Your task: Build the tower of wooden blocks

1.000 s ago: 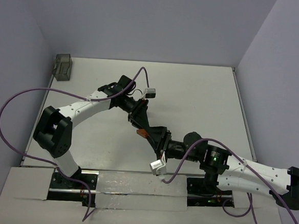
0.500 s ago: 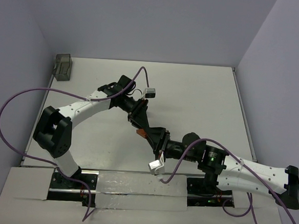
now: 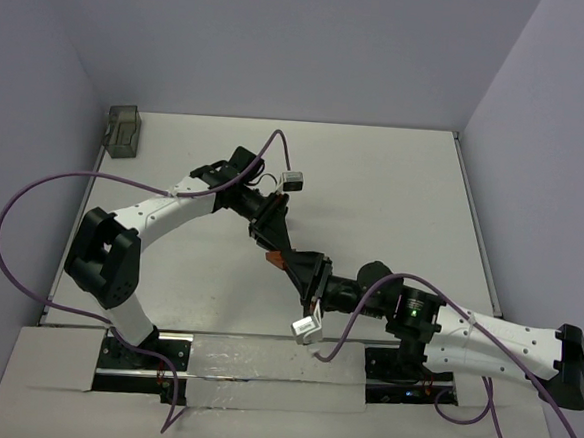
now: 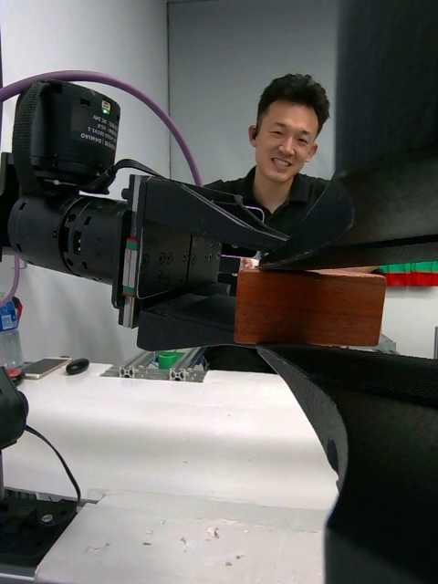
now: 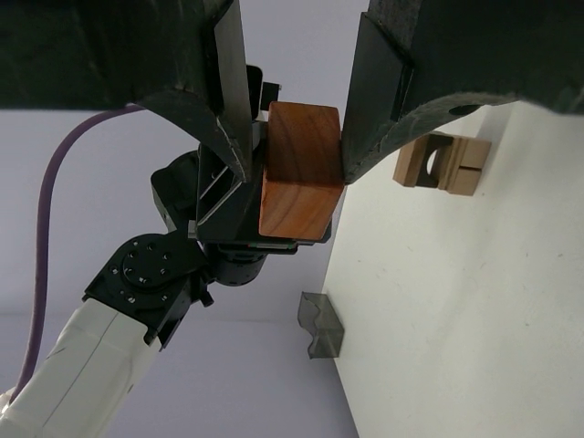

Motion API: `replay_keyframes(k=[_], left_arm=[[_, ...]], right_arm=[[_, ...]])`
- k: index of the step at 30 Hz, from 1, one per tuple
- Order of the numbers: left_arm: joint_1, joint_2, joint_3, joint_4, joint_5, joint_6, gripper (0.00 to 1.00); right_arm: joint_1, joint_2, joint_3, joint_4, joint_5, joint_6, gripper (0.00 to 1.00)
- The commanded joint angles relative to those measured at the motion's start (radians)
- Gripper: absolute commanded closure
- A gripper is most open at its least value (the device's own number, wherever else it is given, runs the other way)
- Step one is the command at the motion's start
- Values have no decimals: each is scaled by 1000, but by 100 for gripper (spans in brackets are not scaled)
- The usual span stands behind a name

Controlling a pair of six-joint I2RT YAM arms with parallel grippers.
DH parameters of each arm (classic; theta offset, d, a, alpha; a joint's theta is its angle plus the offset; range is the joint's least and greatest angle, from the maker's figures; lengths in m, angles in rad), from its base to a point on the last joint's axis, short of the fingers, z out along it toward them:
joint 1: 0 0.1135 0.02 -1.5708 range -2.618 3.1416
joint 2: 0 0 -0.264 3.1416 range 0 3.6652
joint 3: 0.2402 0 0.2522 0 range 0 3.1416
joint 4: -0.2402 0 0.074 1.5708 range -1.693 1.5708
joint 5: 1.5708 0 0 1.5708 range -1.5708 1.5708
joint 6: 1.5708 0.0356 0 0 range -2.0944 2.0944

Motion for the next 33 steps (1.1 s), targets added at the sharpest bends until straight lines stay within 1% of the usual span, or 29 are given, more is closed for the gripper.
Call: replay_keyframes(k=[1, 3, 5, 7, 8, 13, 17, 27, 33], left_arm=[[14, -16, 44, -11, 210, 33, 100], [21, -14, 45, -13, 210, 34, 100], [23, -10, 47, -16, 210, 36, 100], [23, -8, 48, -17, 210, 39, 100], [23, -9, 48, -19, 210, 40, 100], [24, -8, 48, -20, 210, 40, 100], [27, -9, 48, -22, 210, 44, 100], [28, -13, 47, -28, 210, 44, 100], [28, -13, 47, -34, 210, 50, 100]], right_arm=[[13, -29, -8, 70, -13, -17, 65], [14, -36, -13, 71, -16, -25, 66], [17, -38, -20, 75, -16, -33, 58], [18, -41, -24, 75, -16, -38, 46], [19, -40, -24, 75, -15, -41, 44], [27, -38, -21, 74, -11, -46, 43], [35, -32, -18, 71, -10, -53, 47], [40, -7, -14, 71, 3, -61, 41], [41, 18, 4, 66, 17, -50, 42]])
